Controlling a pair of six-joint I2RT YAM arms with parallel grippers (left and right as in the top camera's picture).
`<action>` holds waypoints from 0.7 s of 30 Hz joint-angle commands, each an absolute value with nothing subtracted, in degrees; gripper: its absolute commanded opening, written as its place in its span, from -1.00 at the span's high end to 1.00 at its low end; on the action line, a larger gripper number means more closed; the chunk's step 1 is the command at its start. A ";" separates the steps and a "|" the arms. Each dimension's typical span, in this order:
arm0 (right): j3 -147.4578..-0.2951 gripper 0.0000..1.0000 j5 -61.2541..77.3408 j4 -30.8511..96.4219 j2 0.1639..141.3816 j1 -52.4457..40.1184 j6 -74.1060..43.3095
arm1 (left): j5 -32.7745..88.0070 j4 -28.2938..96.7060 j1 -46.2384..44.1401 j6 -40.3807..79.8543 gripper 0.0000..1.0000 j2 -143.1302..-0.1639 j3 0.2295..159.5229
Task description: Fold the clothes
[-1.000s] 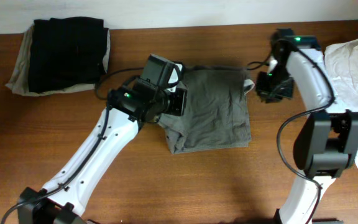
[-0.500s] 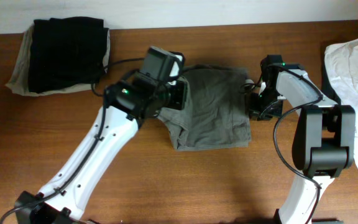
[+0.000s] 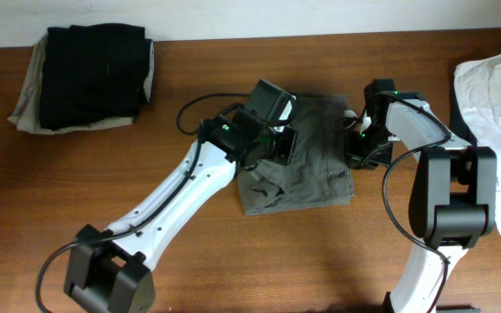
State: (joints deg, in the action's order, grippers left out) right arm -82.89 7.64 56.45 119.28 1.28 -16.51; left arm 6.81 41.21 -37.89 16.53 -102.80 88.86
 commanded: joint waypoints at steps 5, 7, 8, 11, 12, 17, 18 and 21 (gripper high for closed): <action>-82.48 0.66 8.60 56.29 119.44 1.02 -16.97 | 8.14 37.26 -41.10 16.91 0.97 -107.48 90.26; -82.48 0.66 8.58 56.29 119.44 1.04 -16.97 | 8.14 36.14 -41.67 16.91 0.90 -108.88 90.26; -82.48 0.65 8.60 56.29 119.44 1.10 -16.97 | 8.14 35.77 -41.85 16.91 0.89 -109.25 90.26; -82.50 0.60 8.62 56.34 119.44 1.13 -16.97 | 8.12 33.01 -41.87 16.91 0.80 -110.72 90.26; -82.50 0.54 8.60 56.42 119.44 1.15 -16.97 | 8.10 32.34 -41.87 16.91 0.74 -111.00 90.26; -84.05 0.43 8.58 59.29 119.42 2.09 -16.95 | 8.12 28.69 -41.87 16.86 -0.01 -112.40 90.26; -84.93 0.44 8.58 60.31 119.37 2.44 -16.95 | 8.12 28.51 -41.87 16.84 -0.26 -112.40 90.26; -89.01 0.43 8.60 64.47 119.24 3.77 -16.95 | 8.10 27.42 -41.87 15.29 -0.91 -112.38 90.35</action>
State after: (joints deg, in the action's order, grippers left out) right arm -84.36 8.10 62.43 119.31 2.24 -16.56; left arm 7.29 28.40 -41.78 16.80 -111.59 88.86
